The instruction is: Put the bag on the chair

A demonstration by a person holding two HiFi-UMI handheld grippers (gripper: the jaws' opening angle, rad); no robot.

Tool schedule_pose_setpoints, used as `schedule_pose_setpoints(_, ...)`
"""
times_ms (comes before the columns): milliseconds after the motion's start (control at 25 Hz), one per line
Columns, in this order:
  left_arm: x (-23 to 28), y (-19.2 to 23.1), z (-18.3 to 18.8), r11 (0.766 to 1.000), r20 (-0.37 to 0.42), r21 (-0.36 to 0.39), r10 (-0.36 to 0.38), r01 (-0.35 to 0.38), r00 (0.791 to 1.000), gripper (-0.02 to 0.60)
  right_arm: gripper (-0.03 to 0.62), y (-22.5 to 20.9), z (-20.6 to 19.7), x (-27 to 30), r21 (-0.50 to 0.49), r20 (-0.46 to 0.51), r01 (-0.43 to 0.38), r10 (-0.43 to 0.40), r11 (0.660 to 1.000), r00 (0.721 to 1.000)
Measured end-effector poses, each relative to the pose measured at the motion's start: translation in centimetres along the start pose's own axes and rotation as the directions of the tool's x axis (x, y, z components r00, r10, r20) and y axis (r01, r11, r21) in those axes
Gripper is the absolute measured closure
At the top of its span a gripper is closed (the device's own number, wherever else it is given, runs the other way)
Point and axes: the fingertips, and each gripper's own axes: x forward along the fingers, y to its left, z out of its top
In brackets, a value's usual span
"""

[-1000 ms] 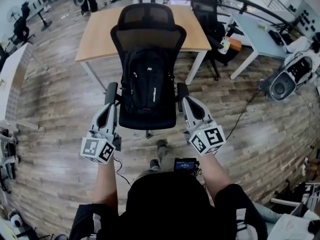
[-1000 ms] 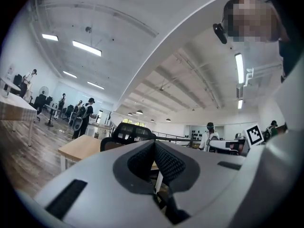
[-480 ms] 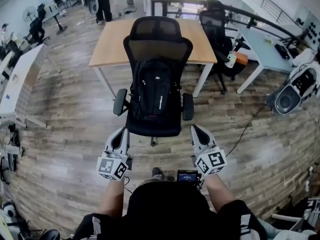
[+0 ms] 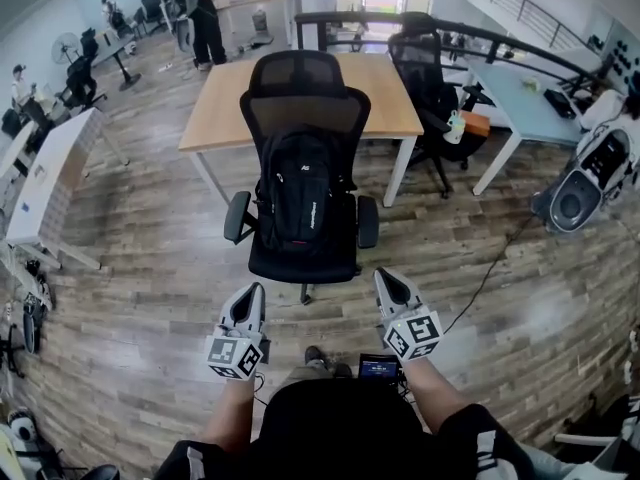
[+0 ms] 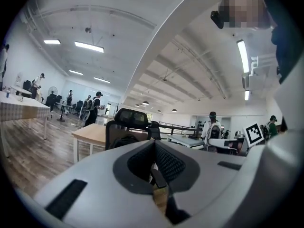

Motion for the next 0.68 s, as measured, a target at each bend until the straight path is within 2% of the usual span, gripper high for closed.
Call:
schedule_pose_setpoints(80, 0.1, -0.8, 0.1, 1.0, 0.0, 0.007, -0.01, 0.01, 1.0, 0.578, 0.585, 0.4, 0.1, -0.6, -0.106, 0.004, 0.016, -0.015, 0.994, 1.0)
schedule_pose_setpoints(160, 0.1, -1.7, -0.2, 1.0, -0.006, 0.0, -0.027, 0.027, 1.0, 0.578, 0.585, 1.0, -0.2, -1.4, -0.165, 0.0, 0.013, -0.013, 0.986, 1.0)
schedule_pose_setpoints(280, 0.2, -3.4, -0.8, 0.999, -0.015, -0.013, -0.049, 0.049, 0.999, 0.578, 0.585, 0.5, -0.6, -2.7, -0.111, -0.015, 0.009, -0.011, 0.994, 1.0)
schedule_pose_setpoints(400, 0.9, -4.8, -1.1, 0.998, -0.026, -0.002, -0.059, 0.059, 0.998, 0.578, 0.585, -1.2, -0.1, -3.9, -0.046, -0.005, 0.046, -0.046, 0.998, 0.999)
schedule_pose_setpoints(520, 1.6, -5.7, -1.0, 0.997, -0.021, 0.009, -0.072, 0.072, 0.997, 0.578, 0.585, -2.9, 0.5, -5.3, -0.034, 0.013, 0.09, -0.09, 0.995, 0.996)
schedule_pose_setpoints(680, 3.3, -6.4, 0.7, 0.997, 0.026, 0.03, -0.075, 0.074, 0.997, 0.578, 0.585, -5.4, 1.7, -5.9, -0.037, 0.036, 0.136, -0.135, 0.99, 0.99)
